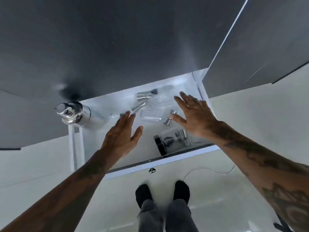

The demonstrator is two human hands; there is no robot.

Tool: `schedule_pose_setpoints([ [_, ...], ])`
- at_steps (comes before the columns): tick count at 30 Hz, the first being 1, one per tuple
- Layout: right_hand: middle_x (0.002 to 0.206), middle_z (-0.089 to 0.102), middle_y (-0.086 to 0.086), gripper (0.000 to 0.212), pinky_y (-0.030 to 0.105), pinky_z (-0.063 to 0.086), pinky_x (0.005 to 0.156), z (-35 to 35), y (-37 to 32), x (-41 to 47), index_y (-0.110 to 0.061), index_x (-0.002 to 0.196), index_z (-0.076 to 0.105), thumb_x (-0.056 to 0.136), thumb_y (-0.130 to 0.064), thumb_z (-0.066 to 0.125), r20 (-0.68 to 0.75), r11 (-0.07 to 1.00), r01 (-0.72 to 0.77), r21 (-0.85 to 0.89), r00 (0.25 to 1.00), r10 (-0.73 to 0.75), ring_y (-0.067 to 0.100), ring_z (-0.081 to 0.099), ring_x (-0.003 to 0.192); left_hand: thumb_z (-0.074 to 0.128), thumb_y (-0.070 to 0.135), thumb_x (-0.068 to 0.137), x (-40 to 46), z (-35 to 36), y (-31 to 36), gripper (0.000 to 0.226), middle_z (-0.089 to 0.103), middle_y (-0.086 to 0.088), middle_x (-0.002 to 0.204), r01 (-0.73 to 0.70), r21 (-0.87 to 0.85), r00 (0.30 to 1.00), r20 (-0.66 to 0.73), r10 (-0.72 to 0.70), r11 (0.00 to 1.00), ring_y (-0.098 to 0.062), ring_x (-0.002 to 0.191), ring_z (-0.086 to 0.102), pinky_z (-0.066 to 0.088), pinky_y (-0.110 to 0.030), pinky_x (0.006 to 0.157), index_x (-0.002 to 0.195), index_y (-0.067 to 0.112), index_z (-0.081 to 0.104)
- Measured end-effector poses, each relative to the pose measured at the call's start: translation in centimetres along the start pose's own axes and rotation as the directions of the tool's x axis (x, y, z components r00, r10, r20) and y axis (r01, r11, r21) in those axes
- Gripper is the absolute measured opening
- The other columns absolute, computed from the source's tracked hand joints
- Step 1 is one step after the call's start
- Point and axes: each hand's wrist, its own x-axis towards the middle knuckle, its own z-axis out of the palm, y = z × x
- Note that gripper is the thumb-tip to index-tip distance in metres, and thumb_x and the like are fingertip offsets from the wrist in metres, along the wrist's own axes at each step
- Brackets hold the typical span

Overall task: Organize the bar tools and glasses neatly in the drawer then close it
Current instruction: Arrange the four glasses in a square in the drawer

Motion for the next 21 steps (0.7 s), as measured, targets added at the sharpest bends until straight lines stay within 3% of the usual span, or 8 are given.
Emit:
schedule_pose_setpoints([
  [2, 0.165, 0.007, 0.006, 0.065, 0.049, 0.018, 0.117, 2.4, 0.4, 3.3, -0.022, 0.154, 0.018, 0.098, -0.047, 0.040, -0.005, 0.999, 0.040, -0.015, 0.999, -0.040, 0.028, 0.015, 0.150, 0.042, 0.055, 0.094, 3.5, 3.1, -0.7, 0.063, 0.042, -0.005, 0.151, 0.097, -0.119, 0.995, 0.005, -0.097, 0.988, -0.026, 0.133, 0.046, 0.044, -0.045, 0.103, 0.145, 0.017, 0.038],
  [4, 0.164, 0.012, 0.009, 0.063, 0.048, 0.022, 0.115, 4.2, 0.4, 7.0, -0.020, 0.152, 0.025, 0.095, -0.027, 0.052, -0.032, 0.993, 0.074, -0.098, 0.997, -0.077, 0.029, 0.019, 0.148, 0.047, 0.066, 0.086, 7.1, 5.5, -1.1, 0.073, 0.059, -0.011, 0.134, 0.346, -0.322, 0.937, 0.078, -0.340, 0.881, -0.028, 0.112, 0.062, 0.054, -0.039, 0.090, 0.136, 0.012, 0.049],
  [6, 0.161, 0.019, 0.011, 0.070, 0.049, 0.025, 0.113, 5.4, 0.0, 10.2, -0.018, 0.150, 0.029, 0.087, -0.008, 0.058, -0.050, 0.978, 0.108, -0.177, 0.992, -0.119, 0.030, 0.024, 0.145, 0.048, 0.075, 0.079, 9.6, 7.0, -1.2, 0.085, 0.067, -0.015, 0.118, 0.551, -0.562, 0.814, 0.201, -0.545, 0.617, -0.027, 0.087, 0.071, 0.060, -0.028, 0.061, 0.128, 0.005, 0.054],
  [8, 0.155, 0.029, 0.014, 0.073, 0.049, 0.028, 0.110, 6.4, -0.3, 12.7, -0.015, 0.147, 0.034, 0.080, 0.000, 0.058, -0.034, 0.955, 0.148, -0.257, 0.986, -0.162, 0.032, 0.032, 0.140, 0.058, 0.068, 0.080, 11.5, 8.0, -0.8, 0.078, 0.068, -0.016, 0.107, 0.628, -0.699, 0.720, 0.357, -0.595, 0.342, -0.028, 0.080, 0.071, 0.060, -0.030, 0.058, 0.120, 0.002, 0.053],
  [10, 0.147, 0.040, 0.015, 0.071, 0.050, 0.029, 0.106, 7.6, -0.8, 14.4, -0.012, 0.144, 0.040, 0.076, -0.001, 0.060, 0.007, 0.918, 0.207, -0.338, 0.976, -0.218, 0.033, 0.041, 0.131, 0.065, 0.064, 0.077, 12.7, 9.1, -0.8, 0.069, 0.068, -0.016, 0.099, 0.647, -0.738, 0.685, 0.453, -0.571, 0.191, -0.029, 0.083, 0.072, 0.061, -0.033, 0.061, 0.115, 0.007, 0.052],
  [14, 0.137, 0.049, 0.013, 0.067, 0.053, 0.032, 0.102, 8.8, -0.5, 15.9, -0.014, 0.140, 0.044, 0.078, -0.009, 0.067, 0.007, 0.848, 0.255, -0.464, 0.959, -0.285, 0.034, 0.046, 0.121, 0.077, 0.052, 0.069, 13.7, 10.5, -1.5, 0.063, 0.073, -0.016, 0.097, 0.624, -0.780, 0.678, 0.509, -0.530, 0.049, -0.028, 0.079, 0.075, 0.058, -0.028, 0.052, 0.112, 0.010, 0.060],
  [17, 0.133, 0.052, 0.014, 0.064, 0.053, 0.032, 0.102, 8.5, -0.5, 16.1, -0.013, 0.140, 0.043, 0.081, -0.013, 0.068, 0.009, 0.822, 0.275, -0.499, 0.950, -0.312, 0.035, 0.048, 0.116, 0.083, 0.037, 0.069, 13.3, 9.7, -1.9, 0.054, 0.073, -0.018, 0.100, 0.570, -0.818, 0.705, 0.533, -0.468, -0.074, -0.028, 0.083, 0.074, 0.061, -0.033, 0.062, 0.108, 0.009, 0.059],
  [21, 0.123, 0.058, 0.016, 0.064, 0.053, 0.028, 0.103, 7.6, -1.1, 15.0, -0.010, 0.134, 0.045, 0.075, -0.014, 0.069, -0.070, 0.867, 0.243, -0.435, 0.951, -0.301, 0.038, 0.050, 0.112, 0.085, 0.025, 0.070, 9.4, 7.2, -3.5, 0.055, 0.070, -0.018, 0.110, 0.460, -0.882, 0.787, 0.456, -0.414, -0.098, -0.030, 0.096, 0.072, 0.060, -0.040, 0.081, 0.114, 0.005, 0.060],
])
